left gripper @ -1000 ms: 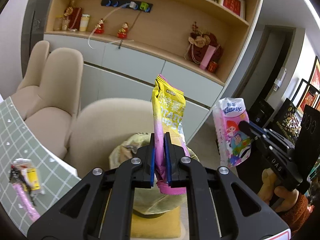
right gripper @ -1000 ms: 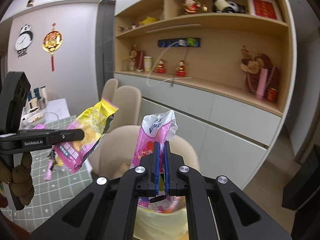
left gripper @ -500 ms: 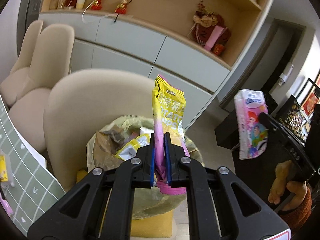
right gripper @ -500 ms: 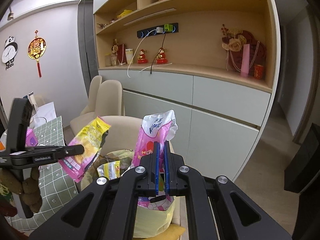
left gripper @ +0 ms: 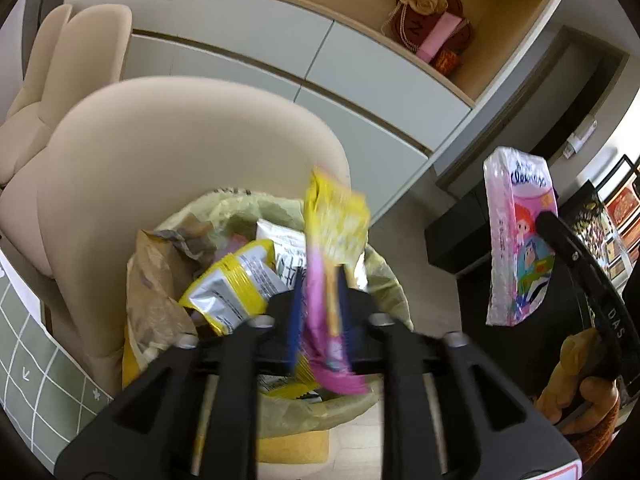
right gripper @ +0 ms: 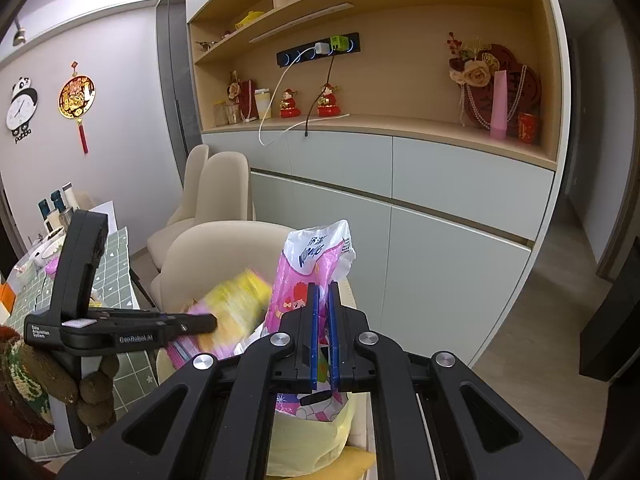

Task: Collect trash

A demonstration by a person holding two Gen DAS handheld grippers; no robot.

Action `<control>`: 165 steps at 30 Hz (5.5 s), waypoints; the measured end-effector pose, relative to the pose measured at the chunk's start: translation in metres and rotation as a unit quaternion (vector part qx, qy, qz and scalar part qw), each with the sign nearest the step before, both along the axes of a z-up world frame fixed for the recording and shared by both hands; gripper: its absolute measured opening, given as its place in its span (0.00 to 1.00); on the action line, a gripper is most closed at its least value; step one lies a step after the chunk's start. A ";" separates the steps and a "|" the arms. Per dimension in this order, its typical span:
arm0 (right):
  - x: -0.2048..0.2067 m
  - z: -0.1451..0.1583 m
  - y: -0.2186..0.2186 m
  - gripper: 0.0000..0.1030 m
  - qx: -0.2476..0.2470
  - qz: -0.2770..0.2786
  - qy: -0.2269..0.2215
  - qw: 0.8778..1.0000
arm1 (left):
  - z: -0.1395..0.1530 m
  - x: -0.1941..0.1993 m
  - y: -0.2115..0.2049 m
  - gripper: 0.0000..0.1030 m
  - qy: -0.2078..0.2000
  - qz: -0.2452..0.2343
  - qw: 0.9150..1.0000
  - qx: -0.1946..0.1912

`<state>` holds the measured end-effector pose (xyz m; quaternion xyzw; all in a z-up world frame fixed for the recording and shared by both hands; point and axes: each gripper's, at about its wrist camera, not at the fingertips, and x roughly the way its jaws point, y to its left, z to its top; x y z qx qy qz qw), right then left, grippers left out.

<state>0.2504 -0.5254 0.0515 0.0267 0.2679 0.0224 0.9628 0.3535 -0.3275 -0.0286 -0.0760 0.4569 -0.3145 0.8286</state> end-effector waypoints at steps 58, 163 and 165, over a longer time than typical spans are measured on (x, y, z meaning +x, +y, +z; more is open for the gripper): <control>0.021 -0.036 0.151 0.47 0.008 0.077 0.060 0.995 | -0.030 -0.111 0.376 0.50 0.023 0.324 0.945 0.049; 0.102 -0.175 0.536 0.30 -0.036 0.239 0.188 0.952 | -0.055 -0.232 0.541 0.41 0.076 0.357 0.929 0.054; 0.091 -0.167 0.533 0.29 -0.041 0.248 0.178 0.952 | -0.054 -0.233 0.539 0.41 0.077 0.355 0.930 0.052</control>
